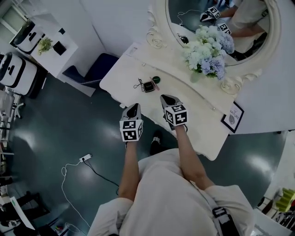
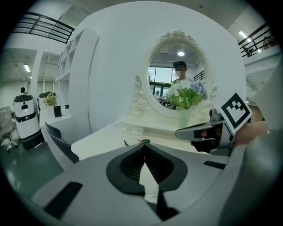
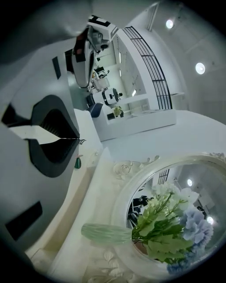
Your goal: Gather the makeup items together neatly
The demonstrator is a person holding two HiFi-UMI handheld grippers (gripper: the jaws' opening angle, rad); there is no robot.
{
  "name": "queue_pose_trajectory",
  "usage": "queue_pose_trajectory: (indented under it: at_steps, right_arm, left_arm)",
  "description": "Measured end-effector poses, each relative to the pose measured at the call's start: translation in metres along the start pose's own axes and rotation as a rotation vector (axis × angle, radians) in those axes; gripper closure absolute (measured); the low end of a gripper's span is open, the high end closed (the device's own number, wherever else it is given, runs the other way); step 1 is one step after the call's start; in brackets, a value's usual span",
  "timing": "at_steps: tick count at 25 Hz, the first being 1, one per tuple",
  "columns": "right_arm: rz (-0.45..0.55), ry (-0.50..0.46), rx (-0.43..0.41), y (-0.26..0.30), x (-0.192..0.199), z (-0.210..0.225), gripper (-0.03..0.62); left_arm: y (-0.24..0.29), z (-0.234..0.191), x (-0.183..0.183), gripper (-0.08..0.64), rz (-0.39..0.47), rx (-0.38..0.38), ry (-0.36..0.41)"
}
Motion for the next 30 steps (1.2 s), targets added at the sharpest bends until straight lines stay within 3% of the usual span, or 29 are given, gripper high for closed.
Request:
queue_pose_trajectory:
  at_steps: [5,14,30]
  right_arm:
    - [-0.031,-0.017,0.001,0.033,-0.015,0.02,0.551]
    - [-0.129,-0.011,-0.007,0.087,-0.007,0.05,0.549]
    - [-0.321,-0.061,0.002,0.161,0.037,0.076,0.494]
  left_arm:
    - [0.035,-0.015,-0.011,0.545,-0.019,0.002,0.0]
    - [0.09,-0.031,-0.025,0.545,-0.051,0.014,-0.008]
    - [0.132,-0.065,-0.011,0.545,-0.142,0.003,-0.014]
Point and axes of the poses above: the fingertips, and each gripper's own axes: y forward along the fingers, z to its right, x out of its underside, the point moved 4 cm from there along -y, backward along the fingers
